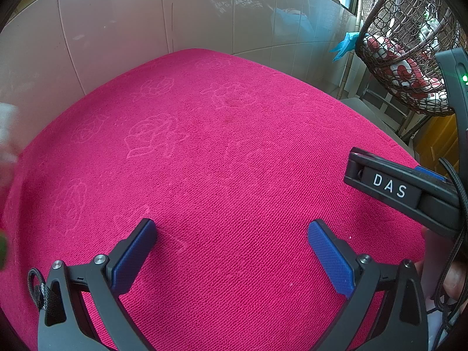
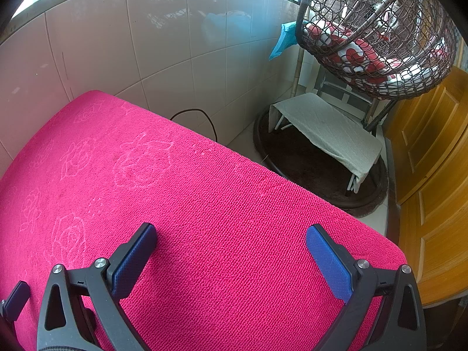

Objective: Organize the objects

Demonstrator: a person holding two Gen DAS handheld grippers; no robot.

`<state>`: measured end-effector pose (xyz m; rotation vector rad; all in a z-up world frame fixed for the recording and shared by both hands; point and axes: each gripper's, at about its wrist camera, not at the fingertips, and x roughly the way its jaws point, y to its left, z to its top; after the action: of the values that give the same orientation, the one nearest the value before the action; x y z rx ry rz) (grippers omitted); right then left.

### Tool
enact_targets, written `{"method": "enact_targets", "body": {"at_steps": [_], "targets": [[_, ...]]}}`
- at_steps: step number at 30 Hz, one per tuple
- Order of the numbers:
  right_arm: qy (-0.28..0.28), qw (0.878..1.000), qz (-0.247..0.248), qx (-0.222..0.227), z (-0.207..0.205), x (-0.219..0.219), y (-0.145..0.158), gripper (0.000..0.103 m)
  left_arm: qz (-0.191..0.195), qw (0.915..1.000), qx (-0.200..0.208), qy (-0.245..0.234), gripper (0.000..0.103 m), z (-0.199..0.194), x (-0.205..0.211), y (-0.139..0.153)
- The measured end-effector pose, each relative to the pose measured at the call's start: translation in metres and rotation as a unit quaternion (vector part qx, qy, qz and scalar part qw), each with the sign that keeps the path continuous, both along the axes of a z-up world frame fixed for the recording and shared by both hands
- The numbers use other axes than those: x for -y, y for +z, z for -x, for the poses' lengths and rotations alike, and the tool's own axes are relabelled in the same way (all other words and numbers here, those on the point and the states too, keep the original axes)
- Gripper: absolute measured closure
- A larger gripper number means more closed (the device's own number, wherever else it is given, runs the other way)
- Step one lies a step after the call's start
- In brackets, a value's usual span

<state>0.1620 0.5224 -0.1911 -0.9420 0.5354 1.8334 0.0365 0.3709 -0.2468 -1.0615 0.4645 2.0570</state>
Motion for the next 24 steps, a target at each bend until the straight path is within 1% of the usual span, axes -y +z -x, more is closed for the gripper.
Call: {"method": "enact_targets", "body": {"at_steps": [24], "targets": [[-0.003,1.0,-0.001,0.0,0.0009,0.0029,0.0017,0.0,0.0,1.0,0.001,-0.003,0.0,0.0015,-0.0022,-0.0023]]}}
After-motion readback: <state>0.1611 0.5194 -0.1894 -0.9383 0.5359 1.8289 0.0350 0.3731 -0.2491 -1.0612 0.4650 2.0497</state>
